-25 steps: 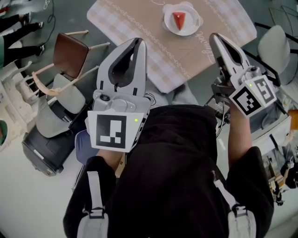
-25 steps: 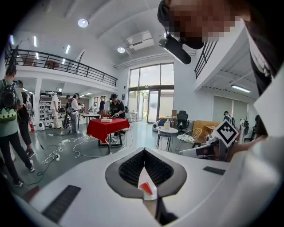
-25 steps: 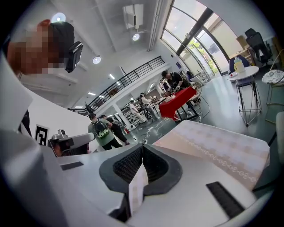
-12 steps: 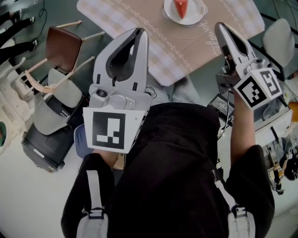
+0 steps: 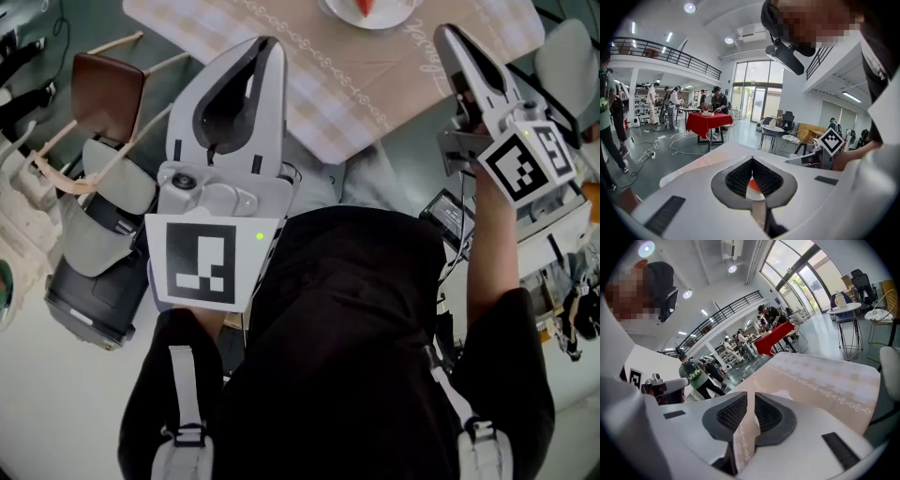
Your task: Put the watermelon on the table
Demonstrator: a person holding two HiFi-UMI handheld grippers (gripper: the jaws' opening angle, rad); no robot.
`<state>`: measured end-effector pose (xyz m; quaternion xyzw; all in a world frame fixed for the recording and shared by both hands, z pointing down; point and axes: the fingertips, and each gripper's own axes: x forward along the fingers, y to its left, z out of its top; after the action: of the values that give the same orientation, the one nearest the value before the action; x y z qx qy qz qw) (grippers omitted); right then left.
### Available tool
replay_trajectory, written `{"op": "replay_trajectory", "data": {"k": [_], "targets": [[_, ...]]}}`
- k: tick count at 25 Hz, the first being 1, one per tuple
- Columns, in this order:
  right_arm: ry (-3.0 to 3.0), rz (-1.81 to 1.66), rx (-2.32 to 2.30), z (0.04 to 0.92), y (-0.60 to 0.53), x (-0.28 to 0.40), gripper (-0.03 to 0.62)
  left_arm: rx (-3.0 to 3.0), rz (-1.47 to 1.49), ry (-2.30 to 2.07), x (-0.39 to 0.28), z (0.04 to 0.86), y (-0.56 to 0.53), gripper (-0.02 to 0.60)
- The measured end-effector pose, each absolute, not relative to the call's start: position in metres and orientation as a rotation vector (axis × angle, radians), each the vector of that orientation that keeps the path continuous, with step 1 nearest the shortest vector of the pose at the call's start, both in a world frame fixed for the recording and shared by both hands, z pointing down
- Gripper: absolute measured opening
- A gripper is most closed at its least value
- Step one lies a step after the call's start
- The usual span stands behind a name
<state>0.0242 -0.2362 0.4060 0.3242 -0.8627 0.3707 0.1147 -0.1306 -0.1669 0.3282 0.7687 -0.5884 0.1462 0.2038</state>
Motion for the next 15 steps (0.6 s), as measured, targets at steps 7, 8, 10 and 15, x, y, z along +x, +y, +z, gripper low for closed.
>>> {"op": "replay_trajectory", "data": {"k": [7, 8, 10, 15], "targets": [[-2.481, 1.132, 0.977, 0.428, -0.239, 0.021, 0.078, 2.133, 0.416, -1.632, -0.142, 0.338, -0.171, 0.011], [-2.473, 1.128, 0.982, 0.431, -0.24, 0.021, 0.078, 2.13, 0.418, -1.632, -0.144, 0.339, -0.172, 0.011], [-2.455, 1.126, 0.989, 0.439, -0.241, 0.021, 0.081, 2.124, 0.418, -1.63, -0.147, 0.342, -0.173, 0.011], [-2.402, 1.16, 0.981, 0.463, -0.243, 0.02, 0.106, 2.108, 0.431, -1.607, -0.15, 0.351, -0.175, 0.011]]}}
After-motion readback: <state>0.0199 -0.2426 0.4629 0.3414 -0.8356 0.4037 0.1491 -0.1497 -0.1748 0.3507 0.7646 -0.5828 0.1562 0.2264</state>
